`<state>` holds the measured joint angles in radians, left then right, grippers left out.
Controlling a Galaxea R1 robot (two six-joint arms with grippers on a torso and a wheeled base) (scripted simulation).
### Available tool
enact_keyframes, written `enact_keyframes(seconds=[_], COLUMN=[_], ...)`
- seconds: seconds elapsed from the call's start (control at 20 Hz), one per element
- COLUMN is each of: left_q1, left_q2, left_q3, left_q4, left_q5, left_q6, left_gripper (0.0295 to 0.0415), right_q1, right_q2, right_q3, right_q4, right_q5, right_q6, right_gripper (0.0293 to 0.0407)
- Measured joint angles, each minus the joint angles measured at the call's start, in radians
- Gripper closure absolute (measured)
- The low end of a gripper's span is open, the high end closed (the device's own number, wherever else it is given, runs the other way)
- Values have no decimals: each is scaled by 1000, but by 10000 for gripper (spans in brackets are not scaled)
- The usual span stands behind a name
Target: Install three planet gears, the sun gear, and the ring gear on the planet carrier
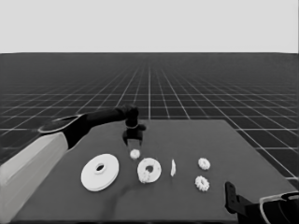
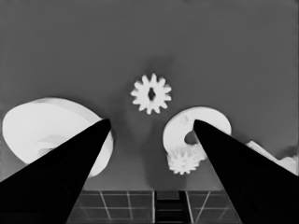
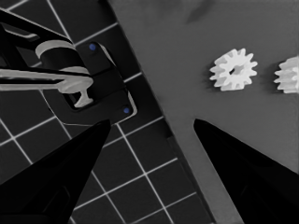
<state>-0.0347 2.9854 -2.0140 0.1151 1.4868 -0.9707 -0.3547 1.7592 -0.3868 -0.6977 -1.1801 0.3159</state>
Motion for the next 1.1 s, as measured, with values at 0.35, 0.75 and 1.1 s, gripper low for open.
enact_keyframes(seconds=[0.35, 0.75, 1.1], left_q1=[161, 167, 167], left_q2=[78, 88, 88], left_q3=[-203, -228, -229], left_q4=[111, 115, 115], left_q5=[-116, -126, -126], left_q6=[107, 120, 120], left_gripper=[326, 398, 398], right_q1=[0, 0, 0], right_q2=[0, 0, 0], right_q3=[0, 0, 0], right_q4=[0, 0, 0], right_q5=[0, 0, 0], right_q6=[0, 0, 0], right_gripper=[315, 315, 315])
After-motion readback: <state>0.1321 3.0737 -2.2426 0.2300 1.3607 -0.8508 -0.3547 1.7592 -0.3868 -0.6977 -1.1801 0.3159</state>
